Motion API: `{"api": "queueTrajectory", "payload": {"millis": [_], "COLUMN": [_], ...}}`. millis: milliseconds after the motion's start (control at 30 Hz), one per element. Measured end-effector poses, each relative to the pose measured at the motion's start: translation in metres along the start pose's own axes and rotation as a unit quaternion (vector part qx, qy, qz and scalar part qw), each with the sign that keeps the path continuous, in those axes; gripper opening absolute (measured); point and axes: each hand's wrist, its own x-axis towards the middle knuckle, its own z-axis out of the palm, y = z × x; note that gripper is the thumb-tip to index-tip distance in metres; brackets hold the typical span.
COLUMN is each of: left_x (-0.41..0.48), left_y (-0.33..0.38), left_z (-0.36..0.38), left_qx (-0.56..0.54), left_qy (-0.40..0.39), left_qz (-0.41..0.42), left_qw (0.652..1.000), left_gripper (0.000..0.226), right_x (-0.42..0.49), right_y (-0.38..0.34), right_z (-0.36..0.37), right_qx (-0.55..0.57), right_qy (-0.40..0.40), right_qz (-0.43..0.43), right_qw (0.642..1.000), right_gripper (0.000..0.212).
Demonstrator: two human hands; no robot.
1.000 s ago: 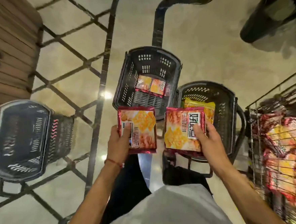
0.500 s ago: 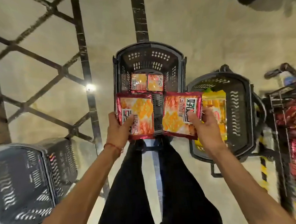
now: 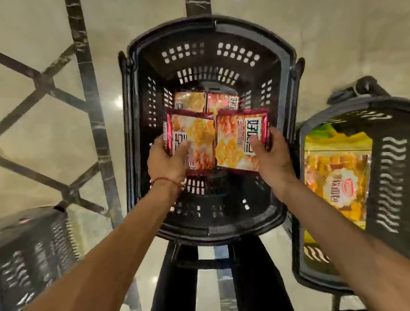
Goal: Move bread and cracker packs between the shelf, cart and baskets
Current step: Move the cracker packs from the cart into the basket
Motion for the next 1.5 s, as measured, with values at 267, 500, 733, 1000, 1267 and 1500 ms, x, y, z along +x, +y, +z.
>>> {"api": "queueTrajectory", "payload": {"millis": [267, 500, 733, 1000, 1267, 1500], "left_x": [0.134, 0.192, 0.206, 0.122, -0.027, -0.155], "left_y": [-0.046, -0.064, -0.07, -0.057, 0.013, 0.087], "left_z": [0.071, 0.114, 0.122, 0.082, -0.015, -0.104], "left_qx": [0.06, 0.078, 0.103, 0.24, 0.363, 0.471], "left_qy": [0.048, 0.038, 0.02, -0.044, -0.097, -0.101], "left_qz": [0.037, 0.043, 0.07, 0.153, 0.228, 0.315], "left_qw": [0.996, 0.995, 0.992, 0.958, 0.898, 0.818], "left_gripper": [0.045, 0.049, 0.072, 0.061, 0.052, 0.055], "right_x": [0.101, 0.178, 0.19, 0.1, -0.057, -0.202], "right_y": [0.044, 0.072, 0.084, 0.051, -0.019, -0.09], "right_z": [0.079, 0.119, 0.124, 0.087, 0.011, -0.058], "right_qx": [-0.017, 0.015, -0.078, -0.23, -0.415, -0.465], "right_qy": [0.062, 0.115, 0.101, -0.004, -0.052, -0.004], "right_qz": [-0.031, 0.018, -0.023, -0.097, -0.184, -0.239], "right_qw": [0.997, 0.993, 0.992, 0.968, 0.889, 0.853], "right_gripper": [0.036, 0.047, 0.052, 0.074, 0.059, 0.059]}}
